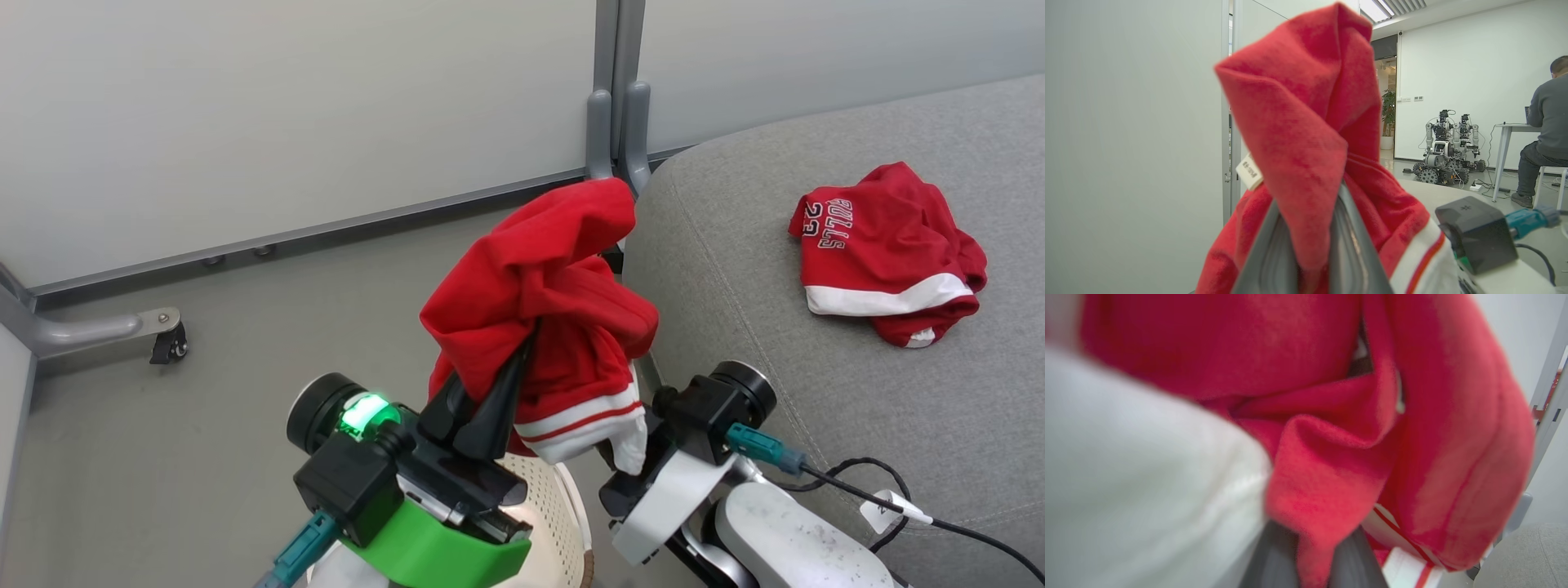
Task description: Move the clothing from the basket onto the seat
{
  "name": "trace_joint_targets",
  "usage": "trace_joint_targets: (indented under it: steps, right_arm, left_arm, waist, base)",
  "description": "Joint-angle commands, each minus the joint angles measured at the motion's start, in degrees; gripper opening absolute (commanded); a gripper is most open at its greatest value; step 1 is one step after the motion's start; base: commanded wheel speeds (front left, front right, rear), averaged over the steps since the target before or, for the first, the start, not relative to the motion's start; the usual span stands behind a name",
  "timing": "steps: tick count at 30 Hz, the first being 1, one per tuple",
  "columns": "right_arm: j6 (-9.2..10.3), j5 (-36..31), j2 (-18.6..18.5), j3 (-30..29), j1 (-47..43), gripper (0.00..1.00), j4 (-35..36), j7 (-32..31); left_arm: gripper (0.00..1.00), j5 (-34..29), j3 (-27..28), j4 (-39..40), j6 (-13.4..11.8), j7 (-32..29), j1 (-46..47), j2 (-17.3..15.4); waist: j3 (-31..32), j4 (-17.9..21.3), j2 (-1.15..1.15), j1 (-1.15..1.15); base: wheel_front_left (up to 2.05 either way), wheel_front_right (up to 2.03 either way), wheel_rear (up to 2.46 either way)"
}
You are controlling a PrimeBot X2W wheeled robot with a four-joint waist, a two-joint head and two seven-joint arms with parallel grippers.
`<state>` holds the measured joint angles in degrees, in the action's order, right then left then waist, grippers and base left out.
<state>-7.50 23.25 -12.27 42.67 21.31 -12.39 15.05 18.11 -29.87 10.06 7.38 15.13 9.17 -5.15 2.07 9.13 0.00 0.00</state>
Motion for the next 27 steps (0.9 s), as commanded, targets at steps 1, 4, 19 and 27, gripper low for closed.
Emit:
trace_joint_targets:
  steps: [1,4,19,27]
  right_arm:
    - [0.02,0.0,0.2,-0.6,-0.9,0.00,0.5,0.2]
    - [0.02,-0.5,0.8,-2.7,-1.2,0.00,1.1,0.2]
    - [0.02,-4.9,4.5,-16.0,-5.0,0.00,7.5,0.2]
    - [0.02,-3.8,5.2,-22.7,-6.9,0.00,8.6,0.2]
  left_arm:
    - [0.00,0.2,0.1,-0.3,0.2,0.0,-0.7,0.0]
    - [0.00,-0.1,0.5,-0.8,0.2,0.0,-1.2,0.1]
    - [1.00,-2.2,4.1,-4.5,0.2,0.0,-6.9,-1.3]
    - [1.00,-2.3,5.8,-6.0,0.2,0.0,-9.1,-1.5]
  waist:
    - [0.0,0.0,0.00,0.00]
    - [0.0,0.0,0.00,0.00]
    - [-0.3,-0.6,0.00,0.00]
    - [-0.2,-1.4,0.00,0.00]
  base:
    - [0.00,0.00,0.00]
    - [0.00,0.00,0.00]
    - [0.00,0.00,0.00]
    - [0.00,0.00,0.00]
